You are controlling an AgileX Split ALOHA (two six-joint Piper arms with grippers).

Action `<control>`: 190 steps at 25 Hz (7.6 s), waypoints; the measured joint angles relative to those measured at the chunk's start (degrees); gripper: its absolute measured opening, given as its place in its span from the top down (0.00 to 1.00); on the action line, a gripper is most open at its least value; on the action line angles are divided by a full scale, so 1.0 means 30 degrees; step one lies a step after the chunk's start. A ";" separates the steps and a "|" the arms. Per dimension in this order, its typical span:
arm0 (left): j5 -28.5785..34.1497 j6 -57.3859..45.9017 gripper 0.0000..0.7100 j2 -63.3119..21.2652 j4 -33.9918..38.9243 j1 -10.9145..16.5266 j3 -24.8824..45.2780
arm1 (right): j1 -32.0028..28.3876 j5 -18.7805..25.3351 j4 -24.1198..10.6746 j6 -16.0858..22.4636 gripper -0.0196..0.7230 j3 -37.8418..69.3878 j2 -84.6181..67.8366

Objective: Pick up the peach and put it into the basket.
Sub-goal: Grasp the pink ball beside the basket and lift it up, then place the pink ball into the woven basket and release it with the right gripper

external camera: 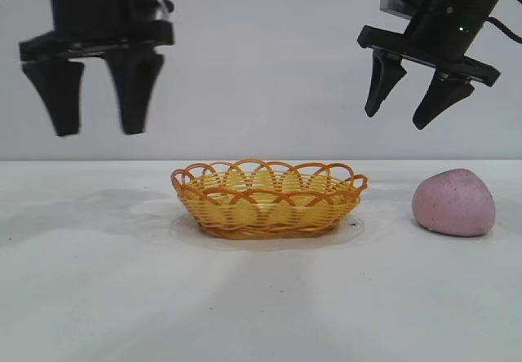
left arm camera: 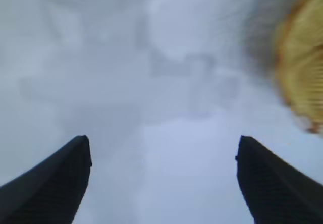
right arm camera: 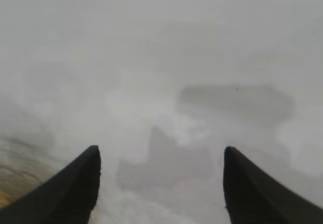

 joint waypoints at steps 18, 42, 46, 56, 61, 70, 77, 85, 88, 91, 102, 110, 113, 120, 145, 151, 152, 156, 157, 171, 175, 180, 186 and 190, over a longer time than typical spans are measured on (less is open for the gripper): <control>0.0559 -0.0072 0.20 -0.2008 0.0559 0.5474 0.1271 | 0.0000 0.0044 0.0000 0.0000 0.37 0.0000 0.0000; -0.1395 -0.0401 0.20 -2.5884 -0.2113 0.5474 1.9400 | 0.0000 0.0044 -0.0348 0.0000 0.37 0.0000 0.0000; -0.0831 -0.0401 0.20 -3.0913 -0.2454 0.5474 2.0101 | 0.0000 0.0044 -0.0380 0.0000 0.37 0.0000 0.0000; -0.0310 -0.0401 0.20 -3.9441 -0.1197 0.5474 2.1489 | 0.0000 0.0177 -0.0458 0.0000 0.37 0.0000 0.0009; -0.0791 -0.0429 0.20 -3.9458 -0.0912 0.5474 2.1896 | 0.0000 0.0139 -0.0579 0.0000 0.37 -0.0008 0.0042; -0.1039 -0.0475 0.20 -3.9468 -0.0809 0.5474 2.2012 | 0.0000 0.0139 -0.0840 -0.0036 0.37 -0.0008 0.0082; -0.1080 -0.0475 0.20 -3.9468 -0.0809 0.5474 2.2012 | 0.0000 0.0179 -0.0840 -0.0323 0.37 -0.0008 0.0082; -0.1080 -0.0520 0.20 -3.9500 -0.0821 0.5954 2.2012 | 0.0000 0.0617 -0.0883 -0.0415 0.37 -0.0008 0.0082; -0.1080 -0.0520 0.20 -3.9500 -0.0821 0.6546 2.2012 | 0.0000 0.0742 -0.0928 -0.0415 0.37 -0.0008 0.0082; -0.1080 -0.0520 0.20 -3.9500 -0.0821 0.6753 2.2012 | 0.0000 0.0786 -0.0928 -0.0429 0.37 -0.0008 0.0082; -0.1080 -0.0520 0.20 -3.9500 -0.0821 0.6753 2.2012 | 0.0000 0.1890 -0.2434 -0.0823 0.37 -0.0008 -0.1043; -0.1080 -0.0520 0.20 -3.9500 -0.0821 0.6753 2.2012 | 0.0000 0.7157 -0.4435 0.0982 0.37 -0.0008 -0.1740; -0.1080 -0.0520 0.20 -3.9500 -0.0792 0.6753 2.2012 | 0.0047 0.8710 -0.4789 0.1751 0.37 -0.0008 -0.1740; -0.1080 -0.0520 0.20 -3.9500 -0.0792 0.6753 2.2012 | 0.1825 1.0041 -0.6254 0.3031 0.46 -0.0008 -0.1740; -0.1080 -0.0520 0.20 -3.9500 -0.0792 0.6753 2.2012 | 0.2916 0.9397 -0.8079 0.4433 0.68 -0.0041 0.1338; -0.1080 -0.0520 0.20 -3.9500 -0.0792 0.6753 2.2012 | 0.2916 0.9778 -0.8390 0.3948 0.97 -0.0164 0.1041; -0.1080 -0.0520 0.20 -3.9500 -0.0792 0.6753 2.2012 | 0.2916 0.9809 -0.8521 0.3948 0.97 -0.0164 0.0833; -0.1080 -0.0520 0.20 -3.9500 -0.0792 0.6753 2.2012 | 0.2916 0.9977 -0.8875 0.3882 0.97 -0.0239 -0.0449; -0.1080 -0.0520 0.20 -3.9500 -0.0792 0.6753 2.2012 | 0.2916 1.0111 -0.8875 0.3882 0.97 -0.0403 -0.0783; -0.1080 -0.0520 0.20 -3.9500 -0.0619 0.6753 2.2012 | 0.5899 0.8741 -0.5924 0.2638 0.97 -0.1312 -0.2382; -0.1080 -0.0520 0.20 -3.9500 -0.0619 0.6753 2.2012 | 0.7231 0.6971 -0.5441 0.2477 0.97 -0.1312 -0.1722; -0.1080 -0.0520 0.20 -3.9500 -0.0619 0.6753 2.2012 | 0.8007 0.6026 -0.5262 0.2436 0.97 -0.1857 -0.0285; -0.1080 -0.0520 0.20 -3.9500 -0.0619 0.6753 2.2012 | 0.8007 0.5675 -0.4961 0.2436 0.89 -0.2390 0.1080; -0.1080 -0.0520 0.20 -3.9500 -0.0619 0.6753 2.2012 | 0.8007 0.5546 -0.4961 0.2436 0.89 -0.2420 0.1466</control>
